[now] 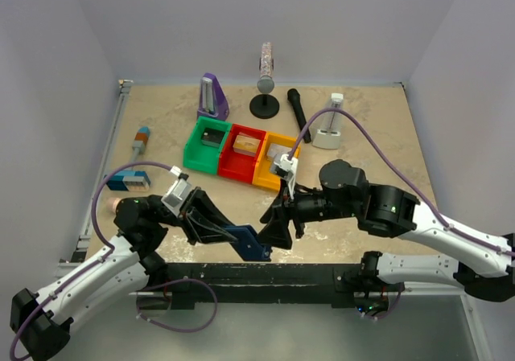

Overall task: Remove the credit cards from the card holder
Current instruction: Open the card holder.

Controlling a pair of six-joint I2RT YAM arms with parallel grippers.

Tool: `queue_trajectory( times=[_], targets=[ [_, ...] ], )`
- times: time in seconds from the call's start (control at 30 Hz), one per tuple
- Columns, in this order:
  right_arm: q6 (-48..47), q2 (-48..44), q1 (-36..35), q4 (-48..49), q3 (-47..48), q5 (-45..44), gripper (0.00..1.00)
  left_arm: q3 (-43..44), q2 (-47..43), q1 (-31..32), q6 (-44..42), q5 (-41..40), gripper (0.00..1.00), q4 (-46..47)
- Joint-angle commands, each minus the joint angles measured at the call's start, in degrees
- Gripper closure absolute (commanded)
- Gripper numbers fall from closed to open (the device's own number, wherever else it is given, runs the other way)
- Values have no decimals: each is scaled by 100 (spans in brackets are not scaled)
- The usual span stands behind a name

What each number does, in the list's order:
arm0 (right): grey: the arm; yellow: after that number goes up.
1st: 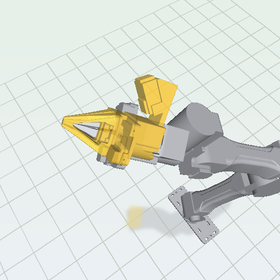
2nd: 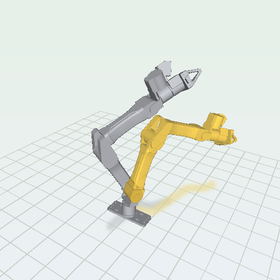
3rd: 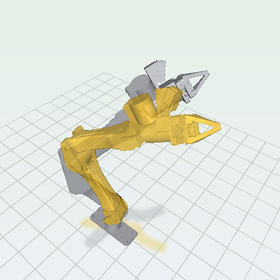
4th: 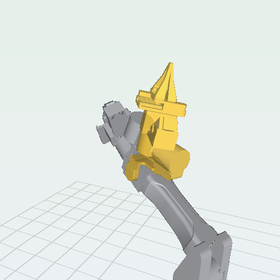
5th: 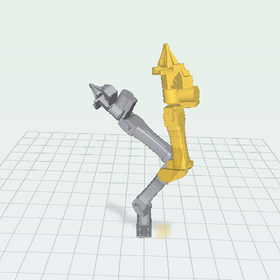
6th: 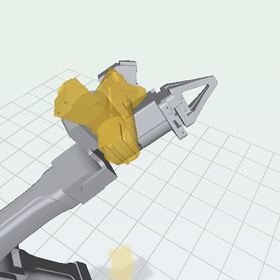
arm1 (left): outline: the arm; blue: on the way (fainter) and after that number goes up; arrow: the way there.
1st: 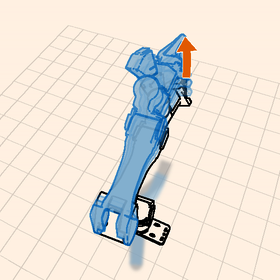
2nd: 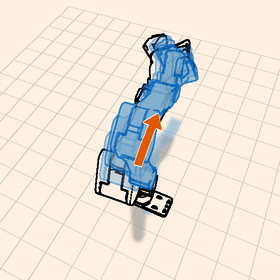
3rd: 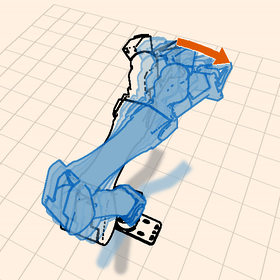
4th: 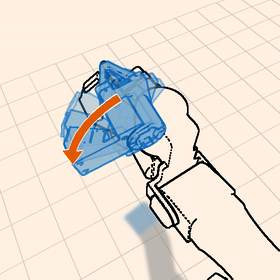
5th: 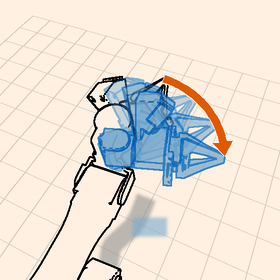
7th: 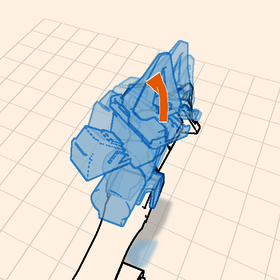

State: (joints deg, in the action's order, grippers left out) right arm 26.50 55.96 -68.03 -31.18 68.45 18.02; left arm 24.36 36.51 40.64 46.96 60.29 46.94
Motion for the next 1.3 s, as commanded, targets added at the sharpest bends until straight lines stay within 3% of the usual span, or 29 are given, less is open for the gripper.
queue_trajectory(
  times=[0.0,0.23,0.73,0.9,0.97,1.17,1.27],
  targets=[
    [-5,257,-70,226,248,149,31,130,93,66,15,-351,100,430],
    [48,485,-88,191,310,175,42,148,216,102,129,-431,100,676],
    [92,451,-88,51,301,114,100,60,137,111,-55,-615,88,343],
    [48,240,-88,-63,249,-96,100,95,-21,102,-406,-799,74,-245],
    [13,126,-88,-134,222,-228,100,139,-144,93,-626,-974,61,-675],
    [-92,-85,-79,-441,196,-615,100,104,-618,67,-1320,-1984,56,-1907],
    [-119,-138,-79,-564,213,-843,100,78,-829,67,-1391,-2643,48,-2372]
  ],
)
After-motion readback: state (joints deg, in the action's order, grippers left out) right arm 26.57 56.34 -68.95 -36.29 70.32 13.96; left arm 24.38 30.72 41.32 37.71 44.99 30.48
